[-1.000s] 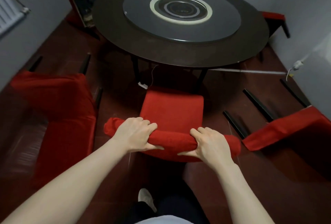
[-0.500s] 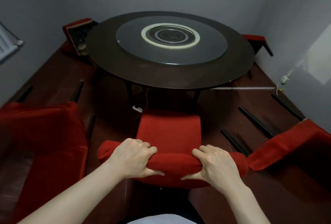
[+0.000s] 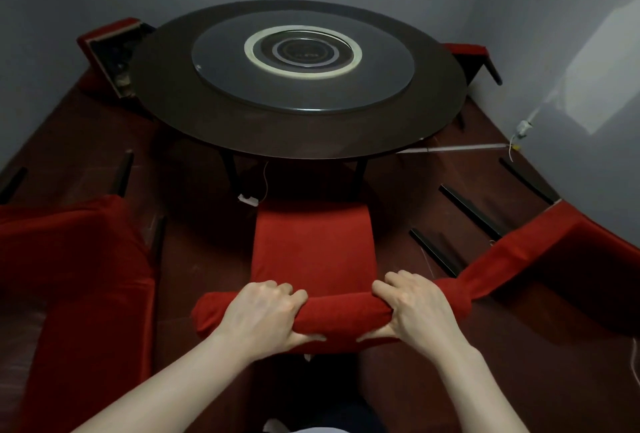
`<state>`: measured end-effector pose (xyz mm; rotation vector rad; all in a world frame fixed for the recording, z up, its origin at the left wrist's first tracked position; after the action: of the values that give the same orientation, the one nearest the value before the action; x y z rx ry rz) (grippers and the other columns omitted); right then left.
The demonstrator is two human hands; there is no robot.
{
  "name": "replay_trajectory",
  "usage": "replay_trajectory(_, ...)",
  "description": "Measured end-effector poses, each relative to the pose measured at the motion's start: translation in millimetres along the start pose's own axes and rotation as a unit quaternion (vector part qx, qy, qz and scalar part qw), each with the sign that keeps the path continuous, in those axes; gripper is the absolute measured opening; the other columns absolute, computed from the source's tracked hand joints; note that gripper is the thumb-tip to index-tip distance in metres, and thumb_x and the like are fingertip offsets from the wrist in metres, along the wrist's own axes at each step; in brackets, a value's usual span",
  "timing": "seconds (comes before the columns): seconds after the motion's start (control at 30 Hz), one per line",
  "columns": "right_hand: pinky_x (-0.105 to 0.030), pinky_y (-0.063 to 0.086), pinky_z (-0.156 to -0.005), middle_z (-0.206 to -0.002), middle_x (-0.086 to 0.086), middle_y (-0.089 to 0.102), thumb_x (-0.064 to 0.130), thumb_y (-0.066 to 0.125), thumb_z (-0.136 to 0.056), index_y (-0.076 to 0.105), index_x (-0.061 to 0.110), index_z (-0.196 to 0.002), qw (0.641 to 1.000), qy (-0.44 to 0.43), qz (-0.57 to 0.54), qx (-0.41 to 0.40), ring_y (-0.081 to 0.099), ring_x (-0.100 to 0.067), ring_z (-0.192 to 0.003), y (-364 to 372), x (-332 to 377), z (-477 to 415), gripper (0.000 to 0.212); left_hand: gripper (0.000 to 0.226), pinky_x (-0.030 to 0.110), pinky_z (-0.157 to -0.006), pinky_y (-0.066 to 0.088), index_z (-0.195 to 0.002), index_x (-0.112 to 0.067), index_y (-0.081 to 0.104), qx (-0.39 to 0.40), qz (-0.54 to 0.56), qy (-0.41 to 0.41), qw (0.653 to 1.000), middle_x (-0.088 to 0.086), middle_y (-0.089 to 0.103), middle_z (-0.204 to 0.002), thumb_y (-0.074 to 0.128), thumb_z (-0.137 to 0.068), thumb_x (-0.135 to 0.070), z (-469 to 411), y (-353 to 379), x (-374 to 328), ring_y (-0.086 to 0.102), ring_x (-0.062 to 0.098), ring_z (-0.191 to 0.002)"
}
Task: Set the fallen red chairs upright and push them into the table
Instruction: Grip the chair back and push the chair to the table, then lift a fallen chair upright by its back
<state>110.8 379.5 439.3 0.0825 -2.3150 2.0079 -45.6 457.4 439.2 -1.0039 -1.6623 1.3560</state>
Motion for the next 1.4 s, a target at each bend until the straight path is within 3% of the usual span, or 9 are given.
replay_trajectory(0.17, -0.029, 0.043, -0.072, -0.082, 0.012, 0.051, 0.101, 0.035, -0.051, 0.055, 0.028, -0.096, 0.993, 0.03, 0.025, 0.11, 0.048, -0.011, -0.077, 6.2, -1.2, -3.3, 0.088, 0.075, 0.029, -0.044, 0.041, -0.074, -0.025, 0.061, 0.025, 0.026, -0.032, 0.999, -0.009, 0.056, -0.062, 0.032, -0.07, -0.094, -1.5, -12.2, 4.4, 0.055, 0.013, -0.052)
replay_trajectory(0.27, -0.029, 0.041, -0.081, -0.094, 0.012, 0.051, 0.101, 0.032, -0.053, 0.054, 0.032, -0.109, 0.988, 0.055, -0.039, 0.142, 0.047, -0.012, -0.089, 2.9, -5.3, -4.7, 0.092, 0.072, 0.03, -0.05, 0.042, -0.081, -0.026, 0.061, 0.023, 0.049, -0.057, 0.997, -0.009, 0.057, -0.073, 0.025, -0.079, -0.089, -15.2, -25.7, 4.8, 0.058, 0.015, -0.066)
replay_trajectory(0.37, -0.032, 0.041, -0.088, -0.103, 0.012, 0.056, 0.092, 0.035, -0.07, 0.058, 0.033, -0.115, 0.981, 0.11, -0.134, 0.088, 0.05, -0.013, -0.099, -19.4, -26.3, -8.4, 0.078, 0.067, 0.033, -0.061, 0.05, -0.096, -0.025, 0.063, 0.022, 0.053, -0.065, 0.996, -0.006, 0.061, -0.088, 0.023, -0.086, -0.078, -44.4, -36.4, -6.3, 0.059, 0.019, -0.08)
replay_trajectory(0.47, -0.034, 0.041, -0.091, -0.112, 0.008, 0.059, 0.078, 0.039, -0.083, 0.06, 0.03, -0.119, 0.979, 0.158, -0.128, 0.009, 0.051, -0.015, -0.103, -50.2, -69.0, -2.0, 0.064, 0.063, 0.036, -0.072, 0.051, -0.112, -0.025, 0.061, 0.032, 0.046, -0.048, 0.997, -0.004, 0.061, -0.103, 0.024, -0.09, -0.07, -83.4, -43.6, -31.9, 0.058, 0.021, -0.092)
replay_trajectory(0.57, -0.037, 0.041, -0.095, -0.124, 0.006, 0.057, 0.067, 0.046, -0.089, 0.057, 0.03, -0.127, 0.972, 0.2, -0.12, -0.016, 0.051, -0.018, -0.112, -70.5, -117.8, 18.8, 0.055, 0.06, 0.039, -0.076, 0.051, -0.121, -0.024, 0.059, 0.021, 0.048, -0.015, 0.998, -0.002, 0.061, -0.112, 0.027, -0.091, -0.065, -127.5, -52.2, -67.5, 0.057, 0.023, -0.097)
replay_trajectory(0.83, -0.04, 0.043, -0.094, -0.132, 0.0, 0.052, 0.047, 0.061, -0.09, 0.045, 0.028, -0.14, 0.947, 0.317, -0.048, -0.034, 0.051, -0.025, -0.116, -128.3, -300.9, 180.4, 0.056, 0.053, 0.042, -0.077, 0.052, -0.13, -0.021, 0.054, -0.023, 0.079, 0.105, 0.991, 0.004, 0.06, -0.12, 0.058, -0.087, -0.052, -282.9, -78.1, -278.3, 0.058, 0.029, -0.102)
replay_trajectory(1.07, -0.041, 0.041, -0.102, -0.143, 0.0, 0.045, 0.041, 0.067, -0.087, 0.029, 0.029, -0.151, 0.895, 0.445, -0.008, -0.002, 0.047, -0.025, -0.127, -166.5, -459.0, 358.8, 0.075, 0.064, 0.04, -0.087, 0.048, -0.141, -0.023, 0.043, -0.027, 0.105, 0.189, 0.976, 0.004, 0.054, -0.13, 0.06, -0.086, -0.051, -394.3, -77.8, -485.9, 0.054, 0.028, -0.113)
replay_trajectory(1.4, -0.041, 0.038, -0.106, -0.145, 0.0, 0.044, 0.037, 0.071, -0.085, 0.026, 0.029, -0.152, 0.855, 0.518, -0.025, 0.001, 0.045, -0.024, -0.131, -171.1, -625.6, 460.1, 0.081, 0.066, 0.04, -0.093, 0.046, -0.143, -0.024, 0.039, 0.003, 0.112, 0.275, 0.955, 0.003, 0.051, -0.135, 0.061, -0.086, -0.05, -530.4, -35.0, -661.0, 0.052, 0.026, -0.119)
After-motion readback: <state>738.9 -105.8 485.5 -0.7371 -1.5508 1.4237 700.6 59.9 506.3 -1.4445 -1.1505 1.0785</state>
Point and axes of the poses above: each hand's wrist, its own z-axis away from the middle knuckle, its own y-axis out of the palm, x = y × z, the point moved 9 cm from there along -z, towards the middle knuckle
